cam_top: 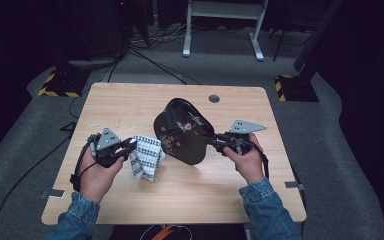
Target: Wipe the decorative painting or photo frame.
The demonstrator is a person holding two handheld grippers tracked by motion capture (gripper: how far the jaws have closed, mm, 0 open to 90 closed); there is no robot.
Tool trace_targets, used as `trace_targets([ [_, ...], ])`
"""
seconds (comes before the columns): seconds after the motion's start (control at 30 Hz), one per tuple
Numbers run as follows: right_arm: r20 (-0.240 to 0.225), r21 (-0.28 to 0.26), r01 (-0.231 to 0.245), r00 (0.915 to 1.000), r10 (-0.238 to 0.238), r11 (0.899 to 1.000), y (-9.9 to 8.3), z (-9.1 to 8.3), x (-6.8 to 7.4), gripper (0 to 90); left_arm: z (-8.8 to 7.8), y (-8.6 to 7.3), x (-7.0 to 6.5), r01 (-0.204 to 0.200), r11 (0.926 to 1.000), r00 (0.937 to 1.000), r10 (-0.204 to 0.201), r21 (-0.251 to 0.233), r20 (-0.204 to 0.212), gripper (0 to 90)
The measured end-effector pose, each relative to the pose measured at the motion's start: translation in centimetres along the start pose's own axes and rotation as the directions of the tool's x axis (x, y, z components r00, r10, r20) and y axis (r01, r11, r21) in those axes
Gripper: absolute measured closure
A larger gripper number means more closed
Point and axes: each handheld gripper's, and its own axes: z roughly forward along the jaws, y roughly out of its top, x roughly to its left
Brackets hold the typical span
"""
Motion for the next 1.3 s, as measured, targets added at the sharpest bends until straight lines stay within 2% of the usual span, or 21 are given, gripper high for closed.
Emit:
trace_targets([
  [0.2, -0.002, -0.003, 0.001, 1.0, -0.001, 1.0, -0.1, -0.1, 0.1, 78.5, 0.3, 1.1, 0.1, -0.006, 0.9998, 1.0, 0.006, -0.02, -0.001, 77.9],
  [0.4, -0.007, 0.001, -0.001, 1.0, 0.001, 1.0, -0.1, -0.1, 0.3, 78.6, 0.9, 3.1, 0.0, -0.062, 0.998, 0.9976, 0.062, -0.012, -0.031, 77.9],
  [0.53, -0.007, -0.002, -0.002, 1.0, 0.002, 1.0, -0.1, -0.1, 0.3, 78.7, 1.7, 4.0, 0.1, -0.074, 0.9972, 0.9964, 0.074, -0.01, -0.041, 78.0],
  [0.73, -0.009, 0.002, -0.004, 1.0, 0.004, 1.0, -0.1, -0.1, 0.4, 78.8, 2.8, 4.9, -0.1, -0.068, 0.9973, 0.9967, 0.067, -0.025, -0.045, 78.0],
  [0.93, -0.008, 0.004, 0.001, 1.0, 0.0, 1.0, -0.1, -0.2, 0.5, 78.7, 4.5, 5.6, -0.4, -0.048, 0.9979, 0.9984, 0.046, -0.044, -0.031, 78.0],
  [1.3, -0.009, -0.001, 0.009, 0.9999, -0.009, 1.0, -0.3, -0.2, 1.0, 78.9, 5.4, 7.3, -2.0, -0.055, 0.9936, 0.9985, 0.054, -0.098, -0.012, 78.2],
])
